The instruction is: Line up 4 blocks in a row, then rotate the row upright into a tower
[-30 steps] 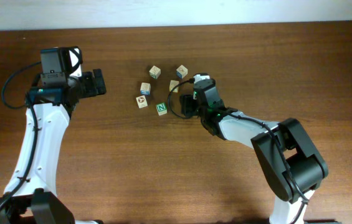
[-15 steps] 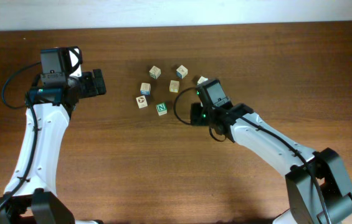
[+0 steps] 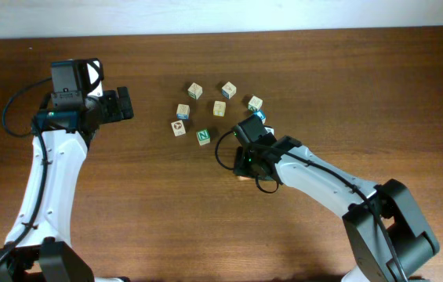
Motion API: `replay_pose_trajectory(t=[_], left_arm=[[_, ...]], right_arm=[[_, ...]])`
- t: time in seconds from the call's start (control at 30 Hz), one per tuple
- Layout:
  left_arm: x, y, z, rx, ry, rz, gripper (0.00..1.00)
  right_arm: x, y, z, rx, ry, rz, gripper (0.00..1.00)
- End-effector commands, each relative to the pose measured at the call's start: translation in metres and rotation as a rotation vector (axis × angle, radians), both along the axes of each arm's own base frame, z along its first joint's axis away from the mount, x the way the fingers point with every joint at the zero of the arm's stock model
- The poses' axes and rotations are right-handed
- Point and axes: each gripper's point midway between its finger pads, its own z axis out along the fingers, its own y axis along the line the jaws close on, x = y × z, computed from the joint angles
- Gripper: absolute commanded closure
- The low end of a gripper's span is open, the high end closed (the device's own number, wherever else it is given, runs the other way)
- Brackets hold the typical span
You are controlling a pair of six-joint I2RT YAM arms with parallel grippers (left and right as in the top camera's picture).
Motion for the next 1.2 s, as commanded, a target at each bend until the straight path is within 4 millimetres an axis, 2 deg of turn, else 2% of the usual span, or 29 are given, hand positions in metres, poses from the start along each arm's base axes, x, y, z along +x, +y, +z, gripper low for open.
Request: replay_pose_trajectory(t=[0.0,0.07,0.1,0.13,0.2,0.27,0.3,0.33,0.4,0.47,0.53,0.6,0.63,0.67,0.7,0.73,0.77,0.8,0.83,0.87,0.9,0.93,0.97,1.0,1.1,1.17], left_arm=[[0.004,0.002,0.008,-0.002,-0.022,0.013,0.01],[0.004,0.002,0.008,-0.002,-0.022,0.013,0.01],[0.003,0.002,0.008,-0.001,-0.022,0.013,0.01],[0.003,0.002,0.008,-0.001,-0.022,0.013,0.01],[0.003,0.002,0.008,-0.001,-0.022,0.013,0.01],[0.004,0.002,0.008,-0.002,-0.022,0.013,0.01],[0.004,0.002,0.008,-0.002,-0.022,0.013,0.01],[0.003,0.002,0.008,-0.001,-0.022,0.013,0.01],[0.003,0.002,0.008,-0.001,-0.022,0.013,0.01],[0.004,0.002,0.008,-0.002,-0.022,0.013,0.01],[0.004,0.002,0.008,-0.002,-0.022,0.013,0.01],[0.004,0.002,0.008,-0.002,-0.022,0.013,0.01],[0.004,0.002,0.008,-0.002,-0.022,0.013,0.01],[0.003,0.002,0.008,-0.001,-0.022,0.013,0.01],[0.003,0.002,0.008,-0.001,-0.022,0.013,0.01],[0.004,0.002,0.008,-0.002,-0.022,0.013,0.01],[0.004,0.002,0.008,-0.002,-0.022,0.013,0.01],[0.003,0.002,0.008,-0.001,-0.022,0.013,0.01],[0.004,0.002,0.008,-0.002,-0.022,0.013,0.01],[0.004,0.002,0.008,-0.002,-0.022,0.013,0.01],[0.004,0.002,0.008,-0.002,-0.022,0.013,0.01],[0.004,0.002,0.008,-0.002,-0.022,0.013,0.01],[0.004,0.002,0.008,-0.002,-0.022,0.013,0.01],[0.003,0.002,0.008,-0.001,-0.022,0.013,0.01],[0.004,0.002,0.008,-0.002,-0.022,0.013,0.01],[0.004,0.002,0.008,-0.002,-0.022,0.013,0.01]], right_arm=[[0.001,-0.002,-0.003,-0.017,-0.003,-0.01,0.57],[0.006,0.001,0.0,-0.01,-0.026,0.009,0.56],[0.016,0.004,0.01,-0.011,-0.063,0.06,0.55],[0.037,0.003,0.031,-0.031,-0.127,0.137,0.55],[0.086,-0.01,0.086,-0.024,-0.254,0.143,0.55],[0.124,-0.031,0.118,-0.006,-0.365,0.086,0.56],[0.144,-0.041,0.118,-0.039,-0.424,0.132,0.55],[0.154,-0.042,0.107,-0.092,-0.451,0.227,0.51],[0.165,-0.038,0.054,-0.185,-0.419,0.404,0.45],[0.163,-0.032,0.012,-0.189,-0.357,0.478,0.46],[0.162,-0.033,-0.014,-0.199,-0.308,0.492,0.46],[0.161,-0.036,-0.017,-0.212,-0.298,0.491,0.54],[0.16,-0.036,-0.018,-0.213,-0.291,0.492,0.65],[0.157,-0.038,-0.019,-0.218,-0.279,0.491,0.73],[0.156,-0.039,-0.019,-0.222,-0.271,0.492,0.76],[0.155,-0.039,-0.015,-0.221,-0.269,0.492,0.79],[0.156,-0.037,0.001,-0.209,-0.272,0.476,0.79],[0.153,-0.031,0.034,-0.156,-0.268,0.452,0.79],[0.142,-0.022,0.073,-0.075,-0.245,0.433,0.8],[0.129,-0.02,0.094,-0.033,-0.206,0.414,0.83],[0.096,-0.03,0.108,-0.011,-0.091,0.347,0.85],[0.067,-0.036,0.097,-0.015,0.041,0.333,0.85],[0.053,-0.036,0.084,-0.022,0.098,0.346,0.85],[0.035,-0.033,0.061,-0.032,0.152,0.355,0.85],[0.009,-0.033,0.002,-0.035,0.203,0.314,0.85],[0.006,-0.034,-0.012,-0.032,0.193,0.315,0.84]])
